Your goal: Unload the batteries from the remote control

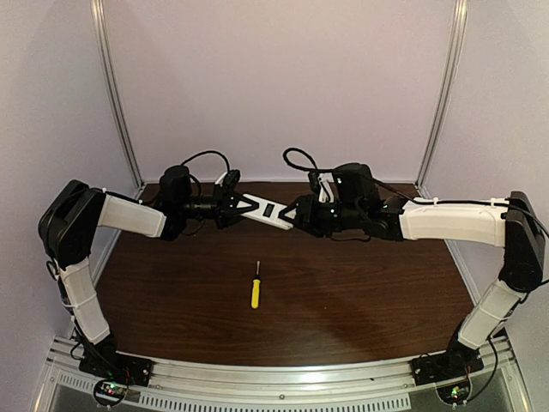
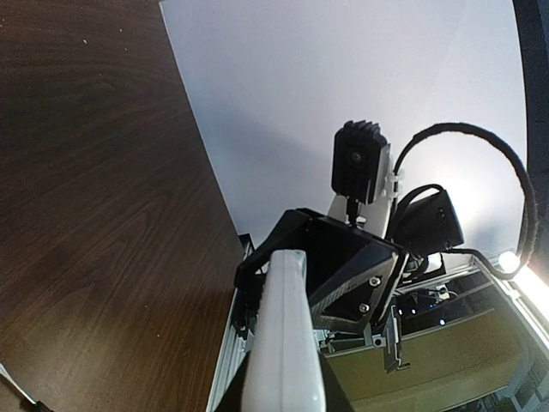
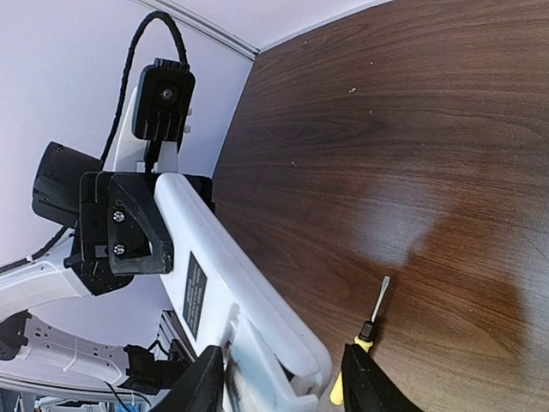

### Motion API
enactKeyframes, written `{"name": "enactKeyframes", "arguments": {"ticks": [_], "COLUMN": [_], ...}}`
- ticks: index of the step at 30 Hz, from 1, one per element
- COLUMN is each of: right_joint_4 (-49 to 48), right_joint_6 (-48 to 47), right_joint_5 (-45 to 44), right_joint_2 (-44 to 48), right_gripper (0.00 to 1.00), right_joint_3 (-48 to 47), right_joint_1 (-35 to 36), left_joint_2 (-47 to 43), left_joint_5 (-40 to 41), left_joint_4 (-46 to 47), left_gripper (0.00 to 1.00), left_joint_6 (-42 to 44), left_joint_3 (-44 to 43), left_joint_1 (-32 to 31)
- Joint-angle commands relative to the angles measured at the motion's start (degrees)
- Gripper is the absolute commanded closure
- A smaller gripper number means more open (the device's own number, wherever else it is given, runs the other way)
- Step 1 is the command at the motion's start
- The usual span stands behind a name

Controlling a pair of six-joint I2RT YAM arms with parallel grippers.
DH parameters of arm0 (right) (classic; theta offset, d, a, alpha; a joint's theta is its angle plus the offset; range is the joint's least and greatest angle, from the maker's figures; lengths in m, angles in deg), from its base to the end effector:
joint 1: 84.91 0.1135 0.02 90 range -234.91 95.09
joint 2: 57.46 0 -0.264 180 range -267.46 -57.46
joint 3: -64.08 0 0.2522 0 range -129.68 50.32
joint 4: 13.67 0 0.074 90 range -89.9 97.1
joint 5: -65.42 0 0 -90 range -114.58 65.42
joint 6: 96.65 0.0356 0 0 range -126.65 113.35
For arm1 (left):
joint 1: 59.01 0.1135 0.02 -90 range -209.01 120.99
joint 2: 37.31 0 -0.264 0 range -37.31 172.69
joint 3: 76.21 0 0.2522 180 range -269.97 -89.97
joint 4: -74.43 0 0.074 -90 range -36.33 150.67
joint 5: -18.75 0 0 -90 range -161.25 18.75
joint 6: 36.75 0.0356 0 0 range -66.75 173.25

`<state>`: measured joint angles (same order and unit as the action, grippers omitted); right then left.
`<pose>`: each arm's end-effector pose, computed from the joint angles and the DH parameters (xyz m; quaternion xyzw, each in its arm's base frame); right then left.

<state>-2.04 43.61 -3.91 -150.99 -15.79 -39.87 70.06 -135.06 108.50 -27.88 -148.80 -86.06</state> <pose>0.2585 0.2766 0.2716 -0.0581 0.8346 0.4912 0.2427 0.3379 -0.2084 0.2205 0.0562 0.7068 -0.7037 0.0453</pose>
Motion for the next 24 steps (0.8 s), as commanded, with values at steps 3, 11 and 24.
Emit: {"name": "enactKeyframes", "arguments": {"ticks": [3, 11, 24], "right_joint_4": [5.7, 9.9, 4.5], "right_joint_6": [-1.7, -4.1, -2.5], "right_joint_5": [-2.8, -5.0, -1.4], "right_joint_2": [0.4, 2.3, 1.3], "right_gripper": [0.55, 0.60, 0.56], "right_joint_3": [-0.6, 0.0, 0.6], "right_joint_1": [0.2, 0.2, 0.2], "left_joint_2": [-1.8, -1.8, -1.8], "left_joint_5": [-0.4, -0.4, -0.6], "left_joint_4": [3.1, 2.8, 3.0], "left_gripper": [1.00, 1.00, 1.00], "left_joint_6": [-0.4, -0.4, -0.5], "left_joint_3": [-1.7, -1.7, -1.8], "left_joint_1": [0.2, 0.2, 0.2]}}
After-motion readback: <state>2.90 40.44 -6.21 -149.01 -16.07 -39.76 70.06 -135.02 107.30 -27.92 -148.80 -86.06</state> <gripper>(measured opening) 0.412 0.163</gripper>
